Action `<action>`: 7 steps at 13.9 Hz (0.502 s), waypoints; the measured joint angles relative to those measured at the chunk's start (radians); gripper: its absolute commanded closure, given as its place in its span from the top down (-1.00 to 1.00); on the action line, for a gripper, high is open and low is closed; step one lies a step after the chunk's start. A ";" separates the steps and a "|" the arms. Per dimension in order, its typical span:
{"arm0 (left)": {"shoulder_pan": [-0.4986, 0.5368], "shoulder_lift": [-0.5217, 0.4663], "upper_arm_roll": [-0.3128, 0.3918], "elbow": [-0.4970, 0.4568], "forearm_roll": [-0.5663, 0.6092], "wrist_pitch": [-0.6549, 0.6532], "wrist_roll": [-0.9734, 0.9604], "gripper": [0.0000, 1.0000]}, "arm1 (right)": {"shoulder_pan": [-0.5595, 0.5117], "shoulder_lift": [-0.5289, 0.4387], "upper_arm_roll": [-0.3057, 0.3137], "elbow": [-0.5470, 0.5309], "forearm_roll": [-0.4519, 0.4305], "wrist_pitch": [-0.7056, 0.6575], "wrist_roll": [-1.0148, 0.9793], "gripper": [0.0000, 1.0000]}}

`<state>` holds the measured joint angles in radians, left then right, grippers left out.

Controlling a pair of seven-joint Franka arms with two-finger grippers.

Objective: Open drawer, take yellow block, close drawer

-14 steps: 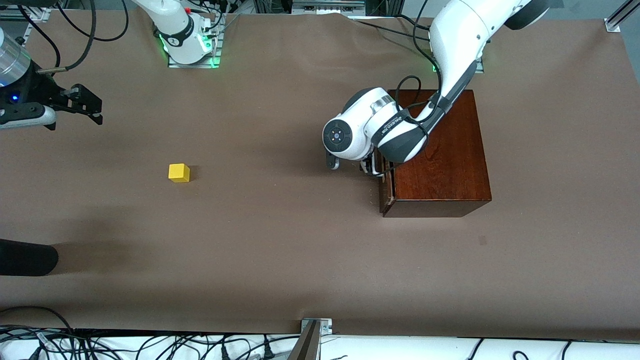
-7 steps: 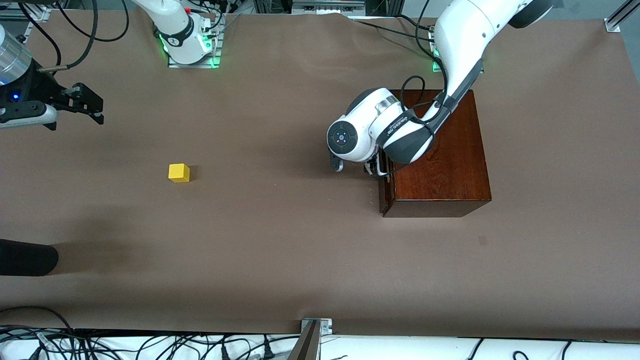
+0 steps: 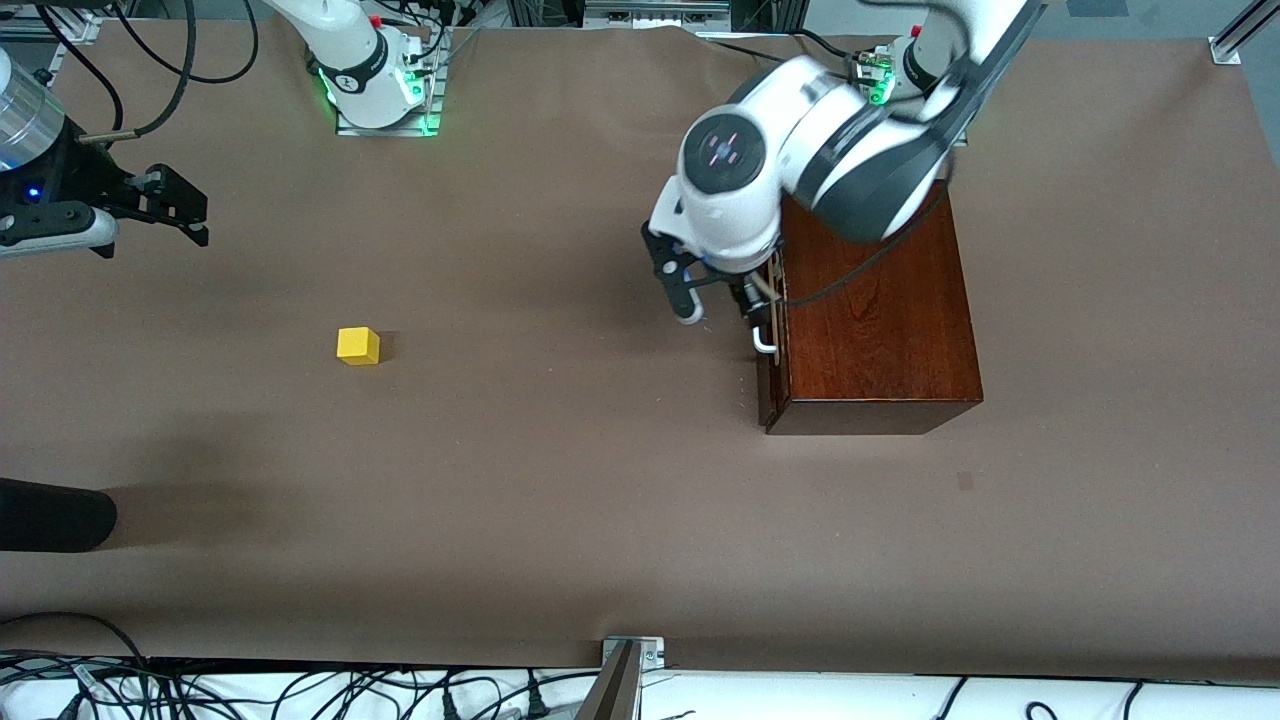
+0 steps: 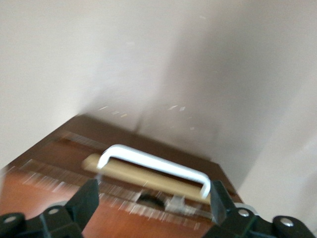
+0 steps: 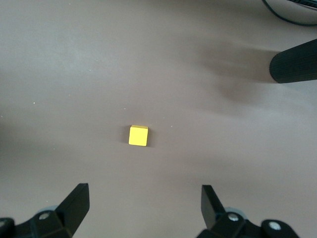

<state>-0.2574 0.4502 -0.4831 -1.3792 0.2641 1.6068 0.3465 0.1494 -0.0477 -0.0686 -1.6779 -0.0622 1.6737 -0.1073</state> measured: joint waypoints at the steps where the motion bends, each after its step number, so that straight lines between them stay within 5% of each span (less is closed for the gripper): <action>1: 0.048 -0.042 0.007 0.000 -0.001 -0.011 -0.008 1.00 | 0.000 0.000 0.000 0.000 0.000 0.000 0.000 1.00; 4: 0.217 -0.142 0.076 0.005 -0.098 -0.018 -0.008 1.00 | 0.000 0.000 0.001 0.000 0.000 0.000 0.000 1.00; 7: 0.215 -0.240 0.343 -0.041 -0.260 -0.032 -0.004 1.00 | 0.000 0.000 0.002 0.000 0.000 -0.001 0.000 1.00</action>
<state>-0.0422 0.2100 -0.1404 -1.4200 0.0037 1.5751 0.3425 0.1498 -0.0478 -0.0670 -1.6774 -0.0622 1.6730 -0.1072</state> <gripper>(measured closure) 0.000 0.000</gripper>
